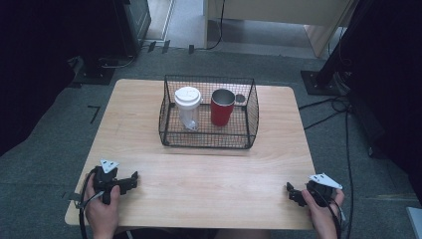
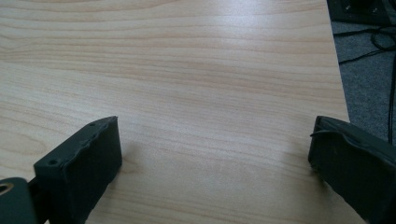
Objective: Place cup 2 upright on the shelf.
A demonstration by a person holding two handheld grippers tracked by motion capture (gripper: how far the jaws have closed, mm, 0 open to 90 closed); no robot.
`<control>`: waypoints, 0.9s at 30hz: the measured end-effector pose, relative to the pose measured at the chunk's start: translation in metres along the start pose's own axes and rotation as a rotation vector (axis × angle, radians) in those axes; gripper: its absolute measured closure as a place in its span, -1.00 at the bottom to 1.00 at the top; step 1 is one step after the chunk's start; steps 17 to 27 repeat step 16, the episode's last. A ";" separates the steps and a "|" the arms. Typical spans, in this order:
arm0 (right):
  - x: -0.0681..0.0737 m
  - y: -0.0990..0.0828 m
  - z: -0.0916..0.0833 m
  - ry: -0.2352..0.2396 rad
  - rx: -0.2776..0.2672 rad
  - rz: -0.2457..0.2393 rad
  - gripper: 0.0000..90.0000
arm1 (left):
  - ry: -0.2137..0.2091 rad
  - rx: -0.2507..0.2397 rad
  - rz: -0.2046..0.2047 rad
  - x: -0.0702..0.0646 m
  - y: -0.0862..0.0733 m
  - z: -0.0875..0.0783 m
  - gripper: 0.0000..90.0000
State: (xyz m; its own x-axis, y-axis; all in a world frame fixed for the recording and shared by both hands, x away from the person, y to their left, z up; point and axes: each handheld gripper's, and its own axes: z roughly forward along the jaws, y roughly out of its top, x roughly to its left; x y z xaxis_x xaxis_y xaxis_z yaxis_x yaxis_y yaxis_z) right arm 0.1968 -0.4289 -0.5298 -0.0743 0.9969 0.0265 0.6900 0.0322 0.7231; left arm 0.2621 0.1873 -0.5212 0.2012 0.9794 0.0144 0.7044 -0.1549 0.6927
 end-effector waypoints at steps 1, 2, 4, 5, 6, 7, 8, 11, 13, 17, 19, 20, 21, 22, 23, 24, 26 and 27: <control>0.000 0.000 0.001 0.002 0.003 -0.005 -0.99 | 0.000 0.000 0.000 0.000 0.000 0.000 -1.00; 0.000 0.001 0.001 0.005 0.008 -0.005 -1.00 | 0.000 0.000 0.000 0.000 0.000 0.000 -1.00; 0.000 0.002 0.002 0.007 0.008 -0.007 -1.00 | 0.000 0.000 0.000 0.000 0.000 0.000 -1.00; 0.000 0.003 0.003 0.007 0.009 -0.007 -1.00 | 0.000 0.000 0.000 0.000 0.000 0.000 -1.00; 0.000 0.003 0.004 0.006 0.008 -0.006 -1.00 | 0.000 0.000 0.000 0.000 0.000 0.000 -1.00; 0.000 0.004 0.004 0.006 0.008 -0.005 -1.00 | 0.000 0.000 0.000 0.000 0.000 0.000 -1.00; 0.000 0.004 0.005 0.006 0.009 -0.005 -1.00 | 0.000 0.000 0.000 0.000 0.000 0.000 -1.00; 0.000 0.005 0.006 0.003 0.008 -0.005 -1.00 | 0.000 0.000 0.000 0.000 0.000 0.000 -1.00; 0.000 0.005 0.006 0.002 0.008 -0.004 -1.00 | 0.000 0.000 0.000 0.000 0.000 0.000 -1.00; 0.000 0.005 0.006 0.002 0.008 -0.004 -1.00 | 0.000 0.000 0.000 0.000 0.000 0.000 -1.00; 0.000 0.005 0.006 0.002 0.008 -0.004 -1.00 | 0.000 0.000 0.000 0.000 0.000 0.000 -1.00; 0.000 0.005 0.006 0.002 0.008 -0.004 -1.00 | 0.000 0.000 0.000 0.000 0.000 0.000 -1.00; 0.000 0.005 0.006 0.002 0.008 -0.004 -1.00 | 0.000 0.000 0.000 0.000 0.000 0.000 -1.00; 0.000 0.005 0.006 0.002 0.008 -0.004 -1.00 | 0.000 0.000 0.000 0.000 0.000 0.000 -1.00; 0.000 0.005 0.006 0.002 0.008 -0.004 -1.00 | 0.000 0.000 0.000 0.000 0.000 0.000 -1.00; 0.000 0.005 0.006 0.002 0.008 -0.004 -1.00 | 0.000 0.000 0.000 0.000 0.000 0.000 -1.00; 0.000 0.005 0.006 0.002 0.008 -0.004 -1.00 | 0.000 0.000 0.000 0.000 0.000 0.000 -1.00; 0.000 0.005 0.006 0.002 0.008 -0.004 -1.00 | 0.000 0.000 0.000 0.000 0.000 0.000 -1.00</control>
